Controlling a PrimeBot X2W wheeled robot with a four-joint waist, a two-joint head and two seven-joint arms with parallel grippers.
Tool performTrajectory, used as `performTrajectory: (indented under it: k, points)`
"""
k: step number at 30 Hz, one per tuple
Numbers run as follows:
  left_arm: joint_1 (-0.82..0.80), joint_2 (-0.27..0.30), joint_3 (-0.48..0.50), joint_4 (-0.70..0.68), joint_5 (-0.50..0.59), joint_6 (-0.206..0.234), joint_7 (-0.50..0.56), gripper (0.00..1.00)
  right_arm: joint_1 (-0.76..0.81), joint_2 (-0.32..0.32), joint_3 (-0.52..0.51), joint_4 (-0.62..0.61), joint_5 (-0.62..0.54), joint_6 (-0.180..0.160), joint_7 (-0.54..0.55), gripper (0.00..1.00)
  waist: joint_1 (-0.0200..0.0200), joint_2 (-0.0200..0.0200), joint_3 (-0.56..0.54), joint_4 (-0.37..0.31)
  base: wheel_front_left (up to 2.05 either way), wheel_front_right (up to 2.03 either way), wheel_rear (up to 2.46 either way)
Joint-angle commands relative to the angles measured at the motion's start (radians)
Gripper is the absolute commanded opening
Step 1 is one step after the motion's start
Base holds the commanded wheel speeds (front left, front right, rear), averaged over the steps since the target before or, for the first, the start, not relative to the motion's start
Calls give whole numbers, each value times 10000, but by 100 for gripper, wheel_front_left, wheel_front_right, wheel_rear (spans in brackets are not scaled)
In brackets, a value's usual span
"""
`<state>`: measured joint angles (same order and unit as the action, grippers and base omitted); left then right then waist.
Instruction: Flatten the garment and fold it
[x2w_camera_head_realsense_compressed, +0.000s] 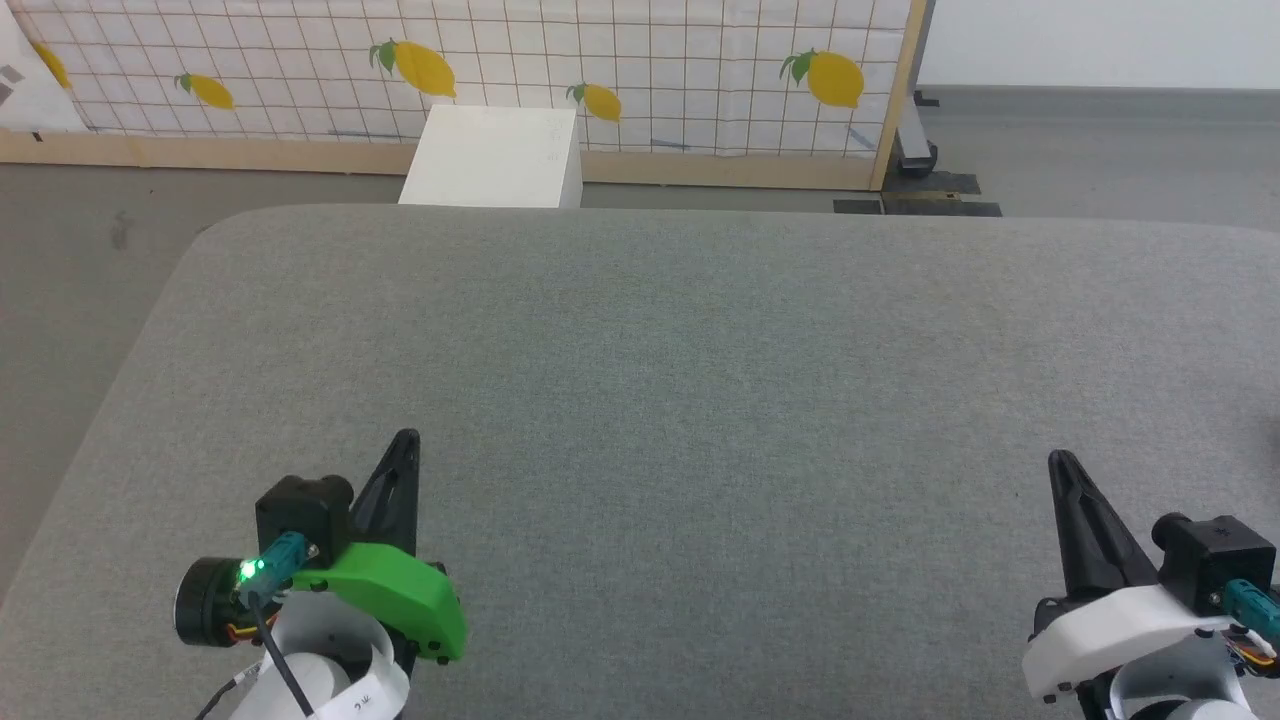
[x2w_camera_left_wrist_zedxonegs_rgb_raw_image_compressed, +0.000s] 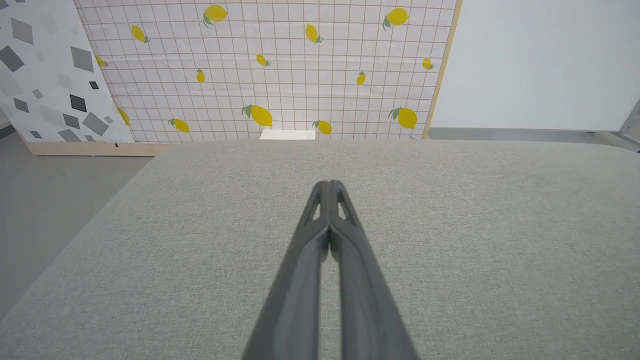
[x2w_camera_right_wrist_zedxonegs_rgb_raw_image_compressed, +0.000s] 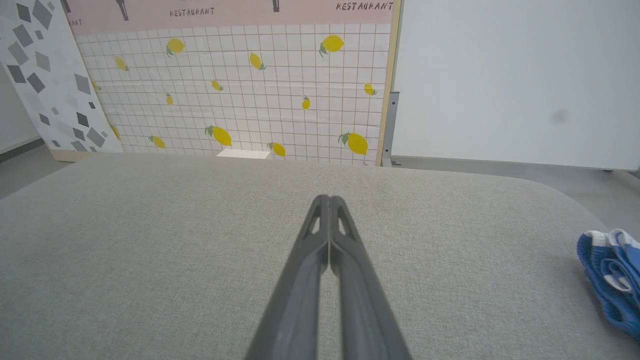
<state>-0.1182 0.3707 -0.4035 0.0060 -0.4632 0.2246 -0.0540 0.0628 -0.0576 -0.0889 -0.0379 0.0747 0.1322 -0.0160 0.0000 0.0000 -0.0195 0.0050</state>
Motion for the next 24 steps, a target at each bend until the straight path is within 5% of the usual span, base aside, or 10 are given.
performTrajectory:
  k: [1,24]
  points:
    - [201,-134,158,-20,206,-102,38,0,-150,27,51,40,-86,-6,51,0,0,0,3,-1,0,0,0]
    - [501,-1075,1345,-33,1561,-758,192,0,-297,41,307,144,-289,-9,84,0,0,0,62,-16,0,0,0]
